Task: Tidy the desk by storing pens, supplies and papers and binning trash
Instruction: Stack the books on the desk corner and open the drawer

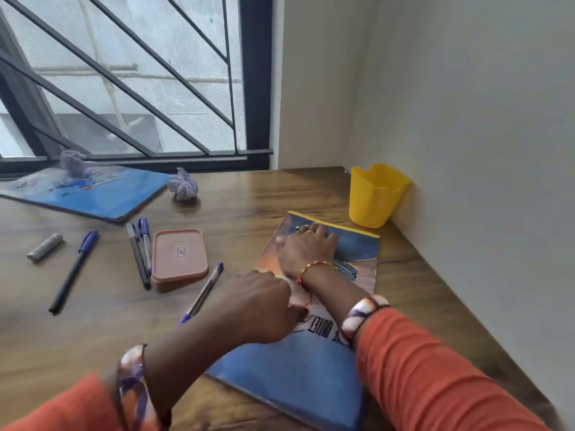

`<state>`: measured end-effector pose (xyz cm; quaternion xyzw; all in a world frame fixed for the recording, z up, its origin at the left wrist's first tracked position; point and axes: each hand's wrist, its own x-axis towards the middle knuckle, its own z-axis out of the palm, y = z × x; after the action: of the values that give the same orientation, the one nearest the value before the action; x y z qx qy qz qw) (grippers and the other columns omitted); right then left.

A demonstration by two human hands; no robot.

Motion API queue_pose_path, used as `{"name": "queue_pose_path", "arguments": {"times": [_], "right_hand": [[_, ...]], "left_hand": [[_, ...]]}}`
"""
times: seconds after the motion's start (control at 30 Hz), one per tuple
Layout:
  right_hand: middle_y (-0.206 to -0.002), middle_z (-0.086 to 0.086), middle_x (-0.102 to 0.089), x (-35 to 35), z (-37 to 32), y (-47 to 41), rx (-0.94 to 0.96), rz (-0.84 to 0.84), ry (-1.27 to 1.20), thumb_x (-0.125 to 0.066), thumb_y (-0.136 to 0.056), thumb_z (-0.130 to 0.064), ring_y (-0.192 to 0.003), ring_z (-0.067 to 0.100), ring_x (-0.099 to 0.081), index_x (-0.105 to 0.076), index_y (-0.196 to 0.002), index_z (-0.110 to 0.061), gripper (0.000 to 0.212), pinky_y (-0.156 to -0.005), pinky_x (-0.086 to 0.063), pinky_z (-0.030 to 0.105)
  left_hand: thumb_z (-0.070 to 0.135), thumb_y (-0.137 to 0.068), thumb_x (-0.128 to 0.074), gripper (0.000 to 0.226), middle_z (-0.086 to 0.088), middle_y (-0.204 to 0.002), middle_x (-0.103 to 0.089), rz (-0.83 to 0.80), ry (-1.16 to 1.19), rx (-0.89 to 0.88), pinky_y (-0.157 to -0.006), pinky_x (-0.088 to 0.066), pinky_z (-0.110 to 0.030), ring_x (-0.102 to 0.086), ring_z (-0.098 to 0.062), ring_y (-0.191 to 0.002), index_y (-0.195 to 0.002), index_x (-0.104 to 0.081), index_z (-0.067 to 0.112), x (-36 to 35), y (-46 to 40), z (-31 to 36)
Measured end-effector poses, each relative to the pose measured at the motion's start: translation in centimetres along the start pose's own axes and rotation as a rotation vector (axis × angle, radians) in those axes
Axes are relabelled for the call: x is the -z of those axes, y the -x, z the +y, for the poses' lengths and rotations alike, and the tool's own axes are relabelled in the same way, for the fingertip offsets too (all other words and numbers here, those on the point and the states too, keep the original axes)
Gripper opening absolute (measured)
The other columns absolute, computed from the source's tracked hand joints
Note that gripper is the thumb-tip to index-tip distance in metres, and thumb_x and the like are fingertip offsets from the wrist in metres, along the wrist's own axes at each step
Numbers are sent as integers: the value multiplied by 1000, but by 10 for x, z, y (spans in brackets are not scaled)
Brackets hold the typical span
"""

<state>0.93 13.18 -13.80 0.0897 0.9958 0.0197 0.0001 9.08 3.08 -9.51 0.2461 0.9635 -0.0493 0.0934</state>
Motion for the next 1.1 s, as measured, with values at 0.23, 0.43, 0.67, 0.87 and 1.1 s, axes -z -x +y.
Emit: {"name": "queue_pose_path", "arguments": {"times": [0.23, 0.43, 0.67, 0.87, 1.1], "right_hand": [[-122, 16, -58, 20, 24, 3, 191, 50, 127, -28, -99, -40, -114, 32, -51, -59, -117, -7, 49, -85, -44, 35], [-117, 17, -60, 22, 64, 36, 216, 102, 150, -32, -98, -43, -110, 32, -55, -62, -110, -6, 50, -79, -45, 35], [-109, 11, -64, 23, 91, 76, 292, 94, 259, -28, -101, -35, -103, 29, -59, -65, -106, -9, 45, -67, -36, 32], [-116, 11, -61, 31, 108, 108, 285, 32, 285, -27, -101, -36, -106, 29, -57, -62, -112, -12, 44, -76, -46, 37], [-109, 14, -63, 31, 106, 127, 301, 63, 190, -27, -99, -40, -101, 30, -59, -64, -106, -8, 49, -65, -33, 31]], "left_hand": [[67, -87, -31, 66, -16, -109, -63, -73, 31, -19, -62, -28, -28, -57, -30, -104, -65, -51, 8, 10, 4, 15], [54, -93, -36, 58, -18, -117, -62, -75, -22, -64, -83, -44, -34, -56, -33, -110, -103, -60, 2, 10, -30, 16], [44, -96, -35, 51, -27, -140, -39, -101, -76, -92, -102, -39, -39, -37, -37, -130, -116, -58, 4, 0, -57, 29], [33, -97, -35, 64, -21, -154, 17, -195, 83, -44, -117, -5, -53, 14, -43, -141, -146, -10, -1, -8, -70, 43], [22, -94, -32, 59, -2, -158, 9, -89, 300, -70, -110, 8, -62, 14, -28, -145, -149, -9, 27, -16, -94, 42]]}}
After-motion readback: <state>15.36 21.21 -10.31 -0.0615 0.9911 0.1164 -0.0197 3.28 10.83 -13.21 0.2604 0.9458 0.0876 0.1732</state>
